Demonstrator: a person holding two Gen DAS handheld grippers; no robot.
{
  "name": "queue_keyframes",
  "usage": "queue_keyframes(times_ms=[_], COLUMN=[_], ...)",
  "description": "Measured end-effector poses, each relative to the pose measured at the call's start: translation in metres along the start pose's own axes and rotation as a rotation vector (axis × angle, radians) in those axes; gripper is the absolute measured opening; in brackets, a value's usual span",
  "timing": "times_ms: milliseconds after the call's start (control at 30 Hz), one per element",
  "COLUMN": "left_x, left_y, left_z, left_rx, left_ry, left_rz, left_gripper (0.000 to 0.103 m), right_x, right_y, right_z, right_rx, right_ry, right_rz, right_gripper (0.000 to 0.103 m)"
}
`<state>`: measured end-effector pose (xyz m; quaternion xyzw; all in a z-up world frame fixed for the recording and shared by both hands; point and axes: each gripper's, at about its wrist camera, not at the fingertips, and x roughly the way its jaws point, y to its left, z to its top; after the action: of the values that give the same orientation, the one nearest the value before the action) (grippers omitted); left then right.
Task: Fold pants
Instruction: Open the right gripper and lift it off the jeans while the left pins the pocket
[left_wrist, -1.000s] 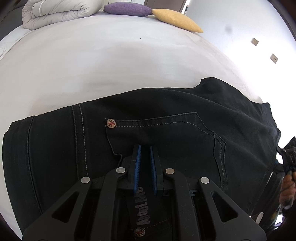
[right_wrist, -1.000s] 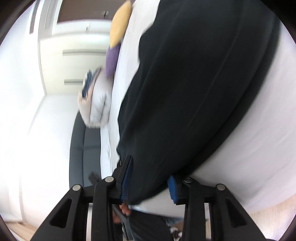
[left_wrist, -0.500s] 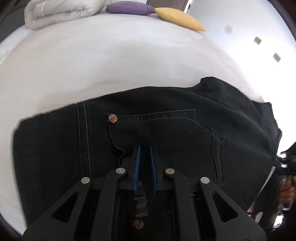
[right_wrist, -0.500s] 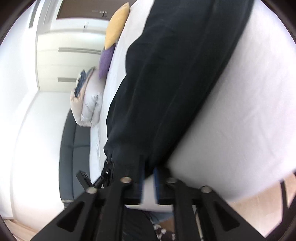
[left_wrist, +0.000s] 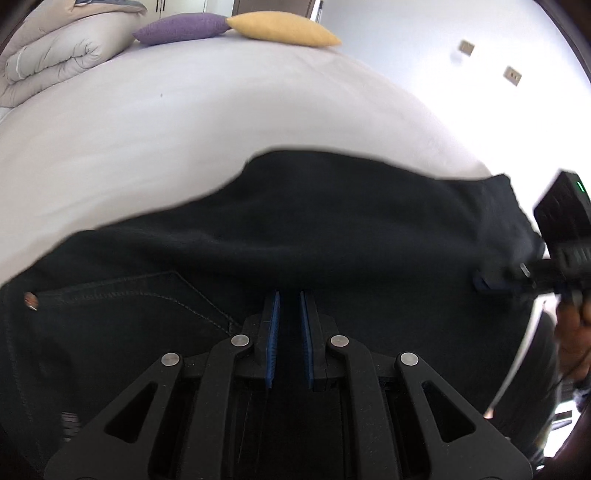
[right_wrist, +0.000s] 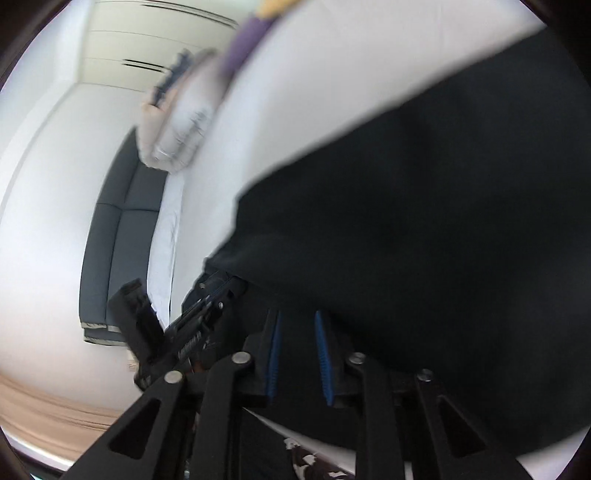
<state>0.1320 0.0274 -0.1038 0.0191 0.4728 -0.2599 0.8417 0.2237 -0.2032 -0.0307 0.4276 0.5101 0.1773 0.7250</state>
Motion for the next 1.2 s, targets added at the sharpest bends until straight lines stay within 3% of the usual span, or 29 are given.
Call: queue_keyframes(times_ms=[67,167,267,367,467,567,633,733,867,900,967,1000,1033,1133,1200], left_x=[0.003,0.004,0.006,0.006,0.004,0.008,0.008,0.009,0.004,0.003,0.001,0.001,0.001,0.001,0.001], left_y=[0.011,0.029,0.030,0.030,0.035,0.036,0.039,0.038,0.033,0.031,0.029,0.028,0.028,0.027,0.027], left_z=[-0.004,-0.009,-0.011,-0.014,-0.019,-0.019,-0.019,-0.018,-0.022,-0.022,-0.022,-0.023,-0.022,-0.022,-0.022], left_rx=[-0.038,-0.121,-0.122,-0.119,-0.140,-0.140,-0.132,-0.134,-0.132,-0.127,-0.121,-0.120,-0.121,-0.123,-0.125], left_ry=[-0.035,-0.057,-0.065,-0.073,-0.077,-0.080,-0.084,-0.084,-0.083,-0.084,-0.085,-0.085,-0.086,-0.086,-0.087], left_rz=[-0.053,-0.131,-0.129,-0.129,-0.157,-0.154,-0.144,-0.142,-0.130,-0.123,-0.115,-0.113,-0.114,-0.115,-0.118], left_gripper=[0.010,0.010,0.010,0.010,0.010,0.010,0.010,0.010,0.010,0.010,0.010,0.010,0.010,0.010,0.010], right_x=[-0.006,-0.028,-0.053,-0.088,-0.127,-0.173,-0.190,-0.161,-0.063,-0.044,-0.019,-0.017,-0.023,-0.067,-0.107], right_y=[-0.023,-0.057,-0.086,-0.098,-0.124,-0.124,-0.116,-0.069,0.001,0.006,0.000,-0.011,-0.029,-0.073,-0.100], right_z=[0.022,0.053,0.078,0.092,0.089,0.067,0.049,0.034,0.014,0.011,0.000,0.000,0.004,0.007,0.013], right_rx=[0.083,0.157,0.220,0.198,0.311,0.339,0.345,0.163,-0.058,-0.073,-0.053,-0.032,0.011,0.149,0.213], right_ry=[-0.037,-0.149,-0.257,-0.441,-0.580,-0.727,-0.777,-0.645,-0.319,-0.251,-0.174,-0.168,-0.190,-0.309,-0.433], right_rz=[0.002,0.026,0.070,-0.003,-0.028,-0.168,-0.198,-0.069,0.100,0.118,0.063,0.043,0.041,0.096,0.063], right_gripper=[0.000,0.000,0.000,0.000,0.000,0.000,0.008,0.011,0.023,0.023,0.023,0.020,0.000,0.000,0.000])
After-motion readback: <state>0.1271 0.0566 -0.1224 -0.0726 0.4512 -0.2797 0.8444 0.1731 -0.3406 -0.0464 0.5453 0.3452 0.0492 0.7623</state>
